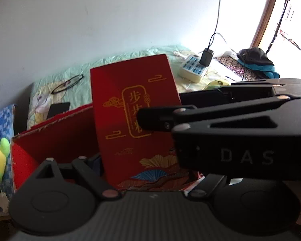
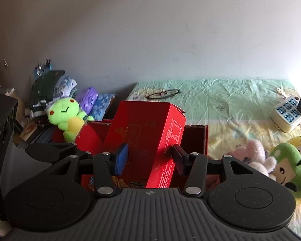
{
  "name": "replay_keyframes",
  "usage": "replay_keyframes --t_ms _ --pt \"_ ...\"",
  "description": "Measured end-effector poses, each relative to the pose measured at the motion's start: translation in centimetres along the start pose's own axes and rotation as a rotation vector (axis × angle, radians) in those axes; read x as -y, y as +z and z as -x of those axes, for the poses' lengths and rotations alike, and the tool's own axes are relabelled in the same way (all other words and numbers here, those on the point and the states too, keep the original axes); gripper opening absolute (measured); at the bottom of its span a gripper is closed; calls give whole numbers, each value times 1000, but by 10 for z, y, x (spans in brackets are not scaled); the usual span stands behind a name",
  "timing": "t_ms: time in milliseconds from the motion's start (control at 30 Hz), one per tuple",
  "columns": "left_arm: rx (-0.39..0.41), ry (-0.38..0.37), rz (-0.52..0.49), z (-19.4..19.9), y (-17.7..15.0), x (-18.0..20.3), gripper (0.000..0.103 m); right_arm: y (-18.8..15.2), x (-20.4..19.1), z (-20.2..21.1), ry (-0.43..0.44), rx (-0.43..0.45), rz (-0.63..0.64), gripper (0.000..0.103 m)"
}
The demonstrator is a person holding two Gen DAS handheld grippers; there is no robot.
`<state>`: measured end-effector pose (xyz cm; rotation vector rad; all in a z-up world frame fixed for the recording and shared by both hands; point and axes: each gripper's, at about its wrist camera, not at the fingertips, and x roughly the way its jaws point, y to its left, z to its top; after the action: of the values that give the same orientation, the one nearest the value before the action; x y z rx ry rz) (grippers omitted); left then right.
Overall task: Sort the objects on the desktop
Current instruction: 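Lower the gift box into the cardboard box and open the right gripper, then raise the open right gripper out of the cardboard box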
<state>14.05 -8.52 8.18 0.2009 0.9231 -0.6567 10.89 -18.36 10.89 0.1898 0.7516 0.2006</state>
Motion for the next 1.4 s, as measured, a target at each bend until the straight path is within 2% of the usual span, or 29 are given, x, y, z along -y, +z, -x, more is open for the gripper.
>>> replay_keyframes --t_ms 267,467,633,767,933,1033,1100,1167,1400 --pt "-192 -67 92 -63 -2 -56 87 -2 -17 -76 -69 -209 -34 53" --pt "-358 -110 123 -108 -6 -64 87 -9 0 -116 -67 -350 -106 55" --pt "-425 -142 162 -126 -5 -70 87 -8 6 -130 -48 -410 -118 58" --pt "-488 -197 204 -139 -3 -77 88 -6 12 -134 -45 -419 -140 55" --pt "-525 -251 258 -148 -4 -84 88 -4 17 -127 -24 -374 -196 55" --pt "-525 -250 263 -151 -3 -85 88 0 17 -108 -14 -267 -217 56" --pt "-534 -256 266 -154 -3 -84 88 3 18 -95 -25 -204 -227 54" --pt "-537 -259 263 -155 -3 -82 88 2 22 -82 -26 -155 -251 57" --pt "-570 -265 278 -166 1 -65 88 -5 44 -35 -2 20 -408 57"
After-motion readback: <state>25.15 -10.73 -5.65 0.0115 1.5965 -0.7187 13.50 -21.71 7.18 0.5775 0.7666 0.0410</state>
